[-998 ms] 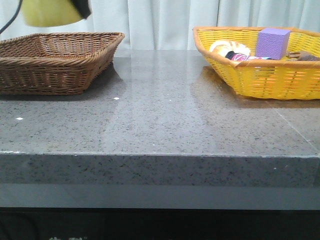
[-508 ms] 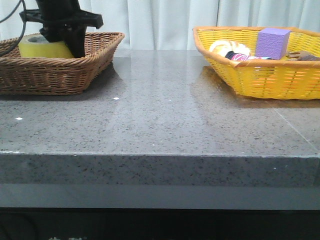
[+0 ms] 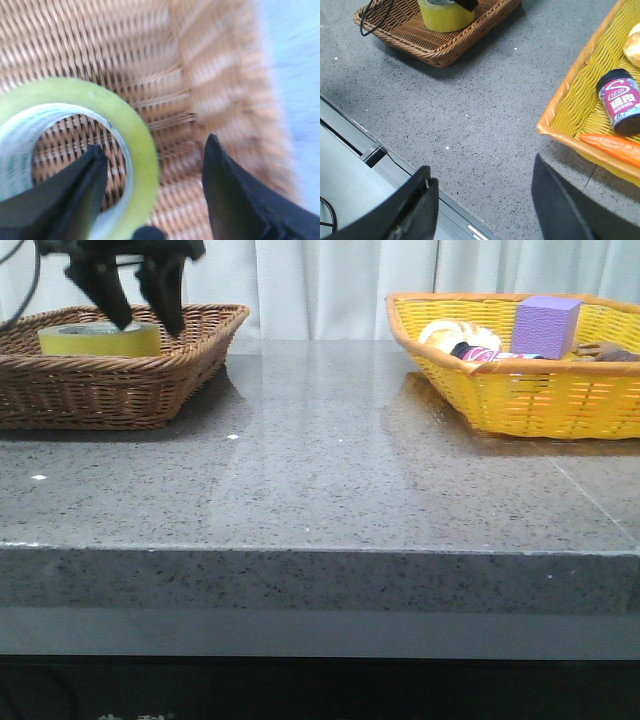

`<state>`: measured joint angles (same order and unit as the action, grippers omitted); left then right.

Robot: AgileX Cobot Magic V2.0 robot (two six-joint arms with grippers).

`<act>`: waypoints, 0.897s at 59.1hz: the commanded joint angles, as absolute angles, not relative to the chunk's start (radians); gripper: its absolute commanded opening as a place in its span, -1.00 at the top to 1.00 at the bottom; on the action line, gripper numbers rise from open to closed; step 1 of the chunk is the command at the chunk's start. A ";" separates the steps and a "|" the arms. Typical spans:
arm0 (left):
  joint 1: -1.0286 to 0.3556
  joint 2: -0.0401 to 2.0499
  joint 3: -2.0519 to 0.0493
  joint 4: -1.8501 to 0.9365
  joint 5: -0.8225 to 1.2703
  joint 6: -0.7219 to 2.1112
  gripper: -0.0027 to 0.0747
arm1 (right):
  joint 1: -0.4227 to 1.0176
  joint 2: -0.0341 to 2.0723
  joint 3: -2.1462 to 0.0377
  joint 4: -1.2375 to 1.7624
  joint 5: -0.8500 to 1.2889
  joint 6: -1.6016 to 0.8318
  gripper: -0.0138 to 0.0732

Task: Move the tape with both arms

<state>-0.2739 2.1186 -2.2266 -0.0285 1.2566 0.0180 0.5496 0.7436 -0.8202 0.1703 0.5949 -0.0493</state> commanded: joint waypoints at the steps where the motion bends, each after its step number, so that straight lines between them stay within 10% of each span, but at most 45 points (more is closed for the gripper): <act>1: -0.277 1.984 -2.253 -0.053 1.283 0.008 -0.15 | 0.545 0.738 -0.846 0.178 0.525 -0.057 -0.34; 53: -0.446 1.174 -1.388 -0.069 1.064 0.019 -0.15 | 0.545 0.738 -0.846 0.179 0.533 -0.057 -0.34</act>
<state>-0.4349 1.2751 -1.4571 -0.0590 1.1672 0.0198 0.5496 0.7436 -0.8202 0.1703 0.5949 -0.0493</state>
